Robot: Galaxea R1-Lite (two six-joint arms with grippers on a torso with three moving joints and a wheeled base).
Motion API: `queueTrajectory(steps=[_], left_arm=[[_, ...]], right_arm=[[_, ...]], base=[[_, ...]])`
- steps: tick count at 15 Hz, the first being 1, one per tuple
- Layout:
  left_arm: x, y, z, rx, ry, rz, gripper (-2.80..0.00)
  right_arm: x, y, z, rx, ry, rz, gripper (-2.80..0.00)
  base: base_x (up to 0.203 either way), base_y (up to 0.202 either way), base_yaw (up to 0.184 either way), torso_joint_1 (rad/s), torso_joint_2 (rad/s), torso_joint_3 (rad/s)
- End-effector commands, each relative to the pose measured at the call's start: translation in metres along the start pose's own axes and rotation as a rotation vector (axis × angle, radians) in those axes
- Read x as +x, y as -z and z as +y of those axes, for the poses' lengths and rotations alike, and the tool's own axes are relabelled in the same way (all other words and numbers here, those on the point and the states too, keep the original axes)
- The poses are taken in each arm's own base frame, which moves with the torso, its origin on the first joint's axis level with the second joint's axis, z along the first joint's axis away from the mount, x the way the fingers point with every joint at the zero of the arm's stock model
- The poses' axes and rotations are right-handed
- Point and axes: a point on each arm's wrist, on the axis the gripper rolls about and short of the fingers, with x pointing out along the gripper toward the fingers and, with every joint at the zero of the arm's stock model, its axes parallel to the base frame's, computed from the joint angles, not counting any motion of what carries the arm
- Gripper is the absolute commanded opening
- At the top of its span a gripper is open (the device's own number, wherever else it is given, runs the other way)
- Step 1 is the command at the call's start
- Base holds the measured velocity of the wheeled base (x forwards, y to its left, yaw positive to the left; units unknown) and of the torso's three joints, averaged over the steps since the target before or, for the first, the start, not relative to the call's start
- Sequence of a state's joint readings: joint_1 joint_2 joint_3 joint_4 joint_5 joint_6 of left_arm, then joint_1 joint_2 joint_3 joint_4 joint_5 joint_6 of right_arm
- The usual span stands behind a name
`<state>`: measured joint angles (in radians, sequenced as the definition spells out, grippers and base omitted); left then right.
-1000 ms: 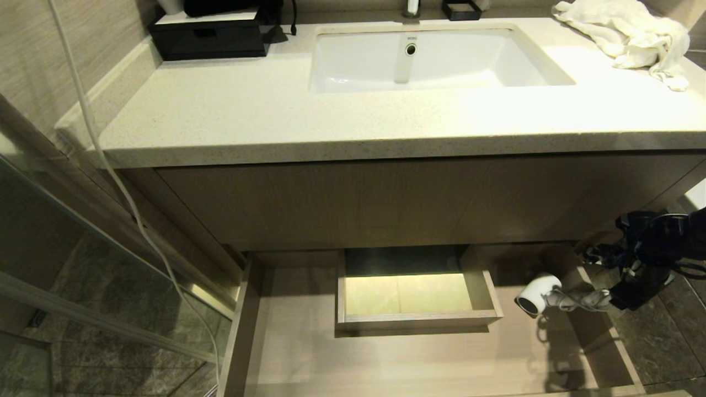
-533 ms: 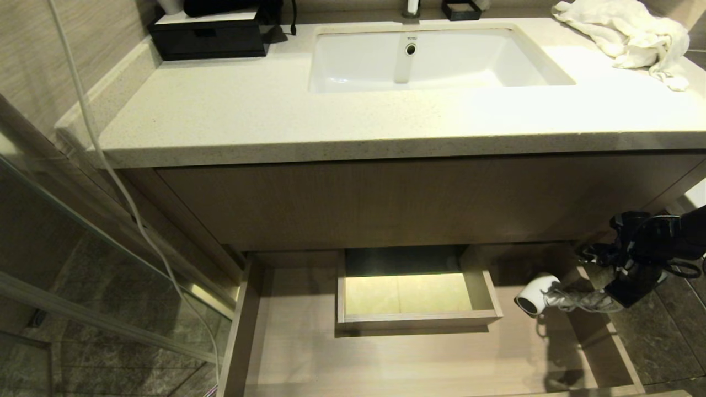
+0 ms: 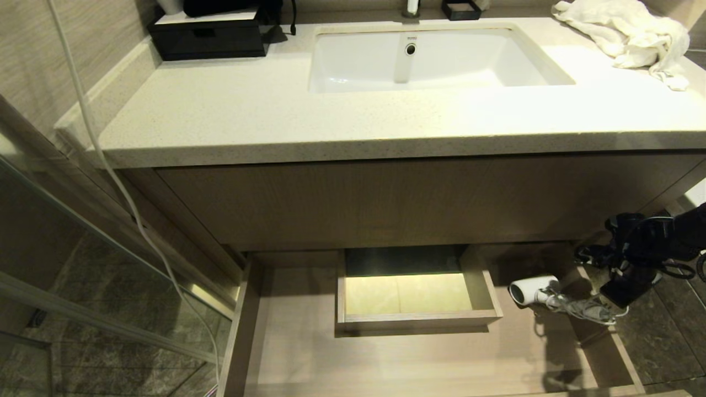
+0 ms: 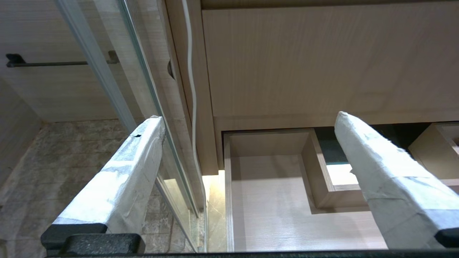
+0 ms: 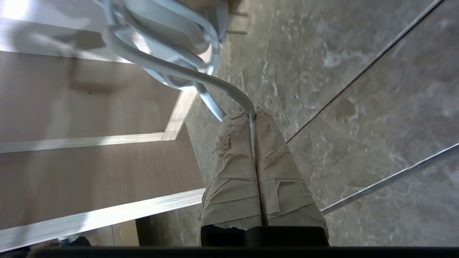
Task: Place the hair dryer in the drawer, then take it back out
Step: Put it into the drawer
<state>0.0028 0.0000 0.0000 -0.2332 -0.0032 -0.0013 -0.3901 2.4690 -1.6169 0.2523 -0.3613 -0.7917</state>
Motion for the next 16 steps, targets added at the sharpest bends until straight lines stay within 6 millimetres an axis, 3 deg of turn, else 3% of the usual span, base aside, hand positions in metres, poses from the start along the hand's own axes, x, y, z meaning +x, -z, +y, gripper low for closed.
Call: queueTrajectory(steps=[1,6,9,10,16], left_arm=[[0.001,0.011,0.000,0.000,0.000,0.038,0.00],[0.001,0.011,0.000,0.000,0.000,0.038,0.00],[0.001,0.011,0.000,0.000,0.000,0.038,0.00],[0.001,0.011,0.000,0.000,0.000,0.038,0.00],[0.001,0.011,0.000,0.000,0.000,0.038,0.00]], right_arm=[[-0.011,-0.005,0.005,-0.023,-0.004,-0.018,-2.80],[-0.028,-0.011,0.033,-0.097,-0.055,-0.038,-2.80],[-0.027,-0.011,0.036,-0.104,-0.061,-0.033,-2.80],[-0.026,-0.010,0.038,-0.110,-0.067,-0.027,0.00],[-0.030,-0.013,0.036,-0.103,-0.055,-0.038,0.00]], base=[[0.000,0.000,0.000,0.000,0.00,0.000],[0.000,0.000,0.000,0.000,0.00,0.000],[0.000,0.000,0.000,0.000,0.00,0.000],[0.000,0.000,0.000,0.000,0.00,0.000],[0.000,0.000,0.000,0.000,0.00,0.000]])
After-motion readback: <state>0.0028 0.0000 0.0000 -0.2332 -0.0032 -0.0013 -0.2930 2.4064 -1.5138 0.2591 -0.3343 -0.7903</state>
